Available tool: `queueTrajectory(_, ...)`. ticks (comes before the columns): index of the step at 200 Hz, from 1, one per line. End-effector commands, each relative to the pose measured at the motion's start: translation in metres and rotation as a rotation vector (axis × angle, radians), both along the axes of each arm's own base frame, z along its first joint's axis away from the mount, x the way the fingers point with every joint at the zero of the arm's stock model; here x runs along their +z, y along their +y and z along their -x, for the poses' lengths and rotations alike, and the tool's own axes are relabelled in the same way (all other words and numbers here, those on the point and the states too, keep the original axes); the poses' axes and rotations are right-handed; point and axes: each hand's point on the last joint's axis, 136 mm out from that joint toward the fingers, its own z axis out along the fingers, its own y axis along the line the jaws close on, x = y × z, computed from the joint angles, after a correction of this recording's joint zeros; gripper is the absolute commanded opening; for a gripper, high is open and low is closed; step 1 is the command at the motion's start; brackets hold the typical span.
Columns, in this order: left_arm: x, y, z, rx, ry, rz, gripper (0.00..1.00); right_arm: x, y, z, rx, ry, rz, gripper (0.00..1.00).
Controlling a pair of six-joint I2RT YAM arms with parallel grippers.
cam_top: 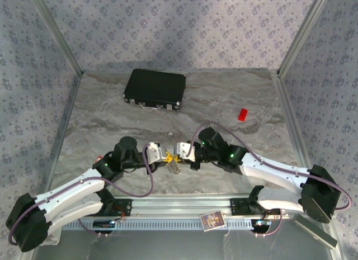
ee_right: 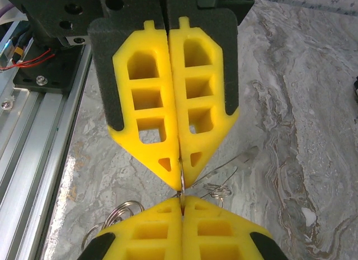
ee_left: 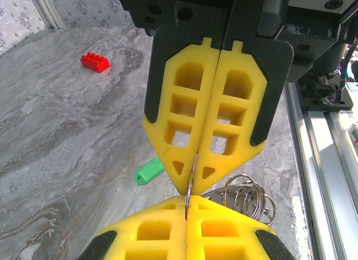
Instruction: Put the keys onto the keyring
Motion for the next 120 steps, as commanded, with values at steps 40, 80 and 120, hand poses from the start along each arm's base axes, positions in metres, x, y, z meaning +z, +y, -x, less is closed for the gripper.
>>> queueTrajectory(40, 0.018, -0.009, 0.000, -0.032, -0.027, 0.043, 0.10, 0.023, 0.016, 0.004, 0.042, -0.021, -0.065, 0.00)
queueTrajectory(80, 0.021, -0.009, 0.002, -0.045, -0.036, 0.054, 0.02, 0.021, 0.015, 0.003, 0.034, -0.020, -0.061, 0.00)
queueTrajectory(120, 0.026, -0.006, 0.000, -0.021, -0.060, 0.059, 0.00, 0.024, 0.001, -0.009, -0.064, -0.013, -0.065, 0.26)
